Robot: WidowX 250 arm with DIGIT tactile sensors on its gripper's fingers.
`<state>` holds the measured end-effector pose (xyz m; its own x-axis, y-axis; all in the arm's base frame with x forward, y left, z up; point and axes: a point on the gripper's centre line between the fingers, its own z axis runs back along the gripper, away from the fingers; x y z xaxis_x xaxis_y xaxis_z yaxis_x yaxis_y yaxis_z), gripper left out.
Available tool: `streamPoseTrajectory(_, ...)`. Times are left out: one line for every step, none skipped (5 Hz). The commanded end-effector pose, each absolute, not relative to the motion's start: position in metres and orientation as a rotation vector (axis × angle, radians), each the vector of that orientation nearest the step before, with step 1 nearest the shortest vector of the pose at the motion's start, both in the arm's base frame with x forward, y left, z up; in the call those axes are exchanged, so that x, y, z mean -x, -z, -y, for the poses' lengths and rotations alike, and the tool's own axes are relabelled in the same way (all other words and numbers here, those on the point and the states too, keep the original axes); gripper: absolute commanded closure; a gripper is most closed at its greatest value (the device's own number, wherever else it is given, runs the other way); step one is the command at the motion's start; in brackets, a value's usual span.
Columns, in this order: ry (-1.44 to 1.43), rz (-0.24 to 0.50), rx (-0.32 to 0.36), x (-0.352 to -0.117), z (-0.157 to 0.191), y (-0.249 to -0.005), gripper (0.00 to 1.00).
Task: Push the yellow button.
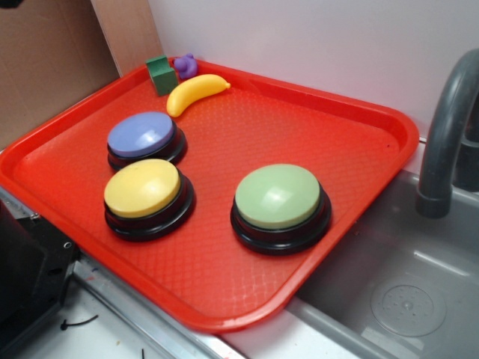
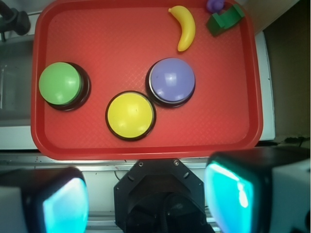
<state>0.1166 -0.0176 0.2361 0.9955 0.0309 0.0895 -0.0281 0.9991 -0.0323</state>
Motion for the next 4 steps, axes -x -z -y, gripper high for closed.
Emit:
streamPoseTrajectory(-0.030,0.090,0.031,-0.117,0.018,-0.236,0.00)
streamPoseTrajectory(0.204,0.024,0.047,-0.158,0.050,-0.186,0.00)
streamPoseTrajectory(0.310,0.019,0.034,-0.165,0.059,-0.136,0.00)
streamPoseTrajectory(0.350,-0.029,0.003,-0.169,0.057,-0.085,0.00)
